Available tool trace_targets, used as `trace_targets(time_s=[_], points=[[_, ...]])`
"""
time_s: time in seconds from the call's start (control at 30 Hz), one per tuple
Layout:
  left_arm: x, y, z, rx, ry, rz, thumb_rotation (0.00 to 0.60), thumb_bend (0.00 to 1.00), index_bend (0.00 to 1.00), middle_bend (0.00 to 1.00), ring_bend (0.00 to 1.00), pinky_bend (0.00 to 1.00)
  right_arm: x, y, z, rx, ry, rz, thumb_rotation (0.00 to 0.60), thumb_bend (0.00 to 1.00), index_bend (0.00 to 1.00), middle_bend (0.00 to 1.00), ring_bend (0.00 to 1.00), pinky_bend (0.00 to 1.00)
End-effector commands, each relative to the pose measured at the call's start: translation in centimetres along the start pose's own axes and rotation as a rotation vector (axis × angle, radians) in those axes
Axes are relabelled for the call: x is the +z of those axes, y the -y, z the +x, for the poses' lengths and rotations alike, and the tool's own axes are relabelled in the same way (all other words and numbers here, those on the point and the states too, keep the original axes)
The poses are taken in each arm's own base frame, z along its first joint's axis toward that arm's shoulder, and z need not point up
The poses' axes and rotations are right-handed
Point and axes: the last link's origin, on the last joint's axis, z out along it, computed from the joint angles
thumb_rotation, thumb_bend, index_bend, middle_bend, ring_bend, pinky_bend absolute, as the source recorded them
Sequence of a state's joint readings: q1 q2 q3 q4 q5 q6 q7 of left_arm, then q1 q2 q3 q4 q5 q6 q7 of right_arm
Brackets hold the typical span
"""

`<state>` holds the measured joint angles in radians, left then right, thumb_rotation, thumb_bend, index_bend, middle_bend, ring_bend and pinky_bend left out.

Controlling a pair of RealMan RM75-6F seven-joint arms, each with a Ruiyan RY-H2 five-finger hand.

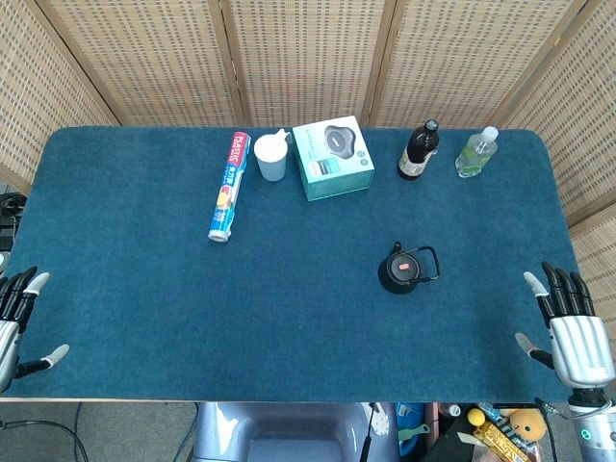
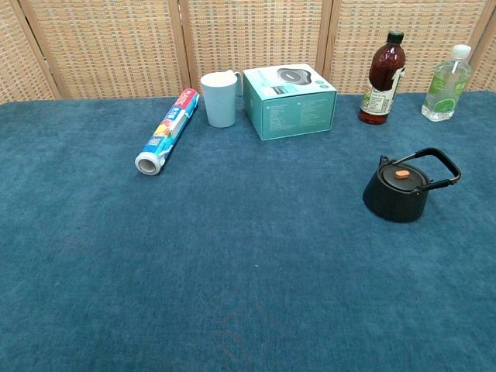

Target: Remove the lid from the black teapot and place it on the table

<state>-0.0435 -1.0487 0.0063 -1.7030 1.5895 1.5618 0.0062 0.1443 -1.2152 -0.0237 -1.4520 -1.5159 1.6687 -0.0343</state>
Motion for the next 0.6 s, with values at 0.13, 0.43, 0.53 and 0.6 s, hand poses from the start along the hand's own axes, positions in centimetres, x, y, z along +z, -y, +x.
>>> trace_targets(time_s=[0.13,0.43,0.53,0.6], points=[[0.1,0.0,-0.2,0.001,0.005,0.002,0.600,0.13,0.00,0.00,0.00,0.00,-0.1,0.0,-0.3,-0.006,0.017,-0.002,0.600,0.00,0.00,0.00,0.00,0.00],[0.9,0.2,-0.5,0.001,0.012,0.004,0.600,0.13,0.00,0.00,0.00,0.00,5.2,2.5,-0.4,0.064,0.131,0.120,0.600,0.02,0.08,0.00,0.00,0.00],[1.1,0.4,-0.7,0.004,0.018,0.015,0.600,0.13,0.00,0.00,0.00,0.00,8.3,4.4,0.0,0.084,0.152,0.169,0.600,0.12,0.18,0.00,0.00,0.00],[1.3,0.6,-0.8,0.012,0.019,0.024,0.600,0.13,0.00,0.00,0.00,0.00,10.4,5.8,-0.1,0.115,0.173,0.183,0.600,0.19,0.24,0.00,0.00,0.00]])
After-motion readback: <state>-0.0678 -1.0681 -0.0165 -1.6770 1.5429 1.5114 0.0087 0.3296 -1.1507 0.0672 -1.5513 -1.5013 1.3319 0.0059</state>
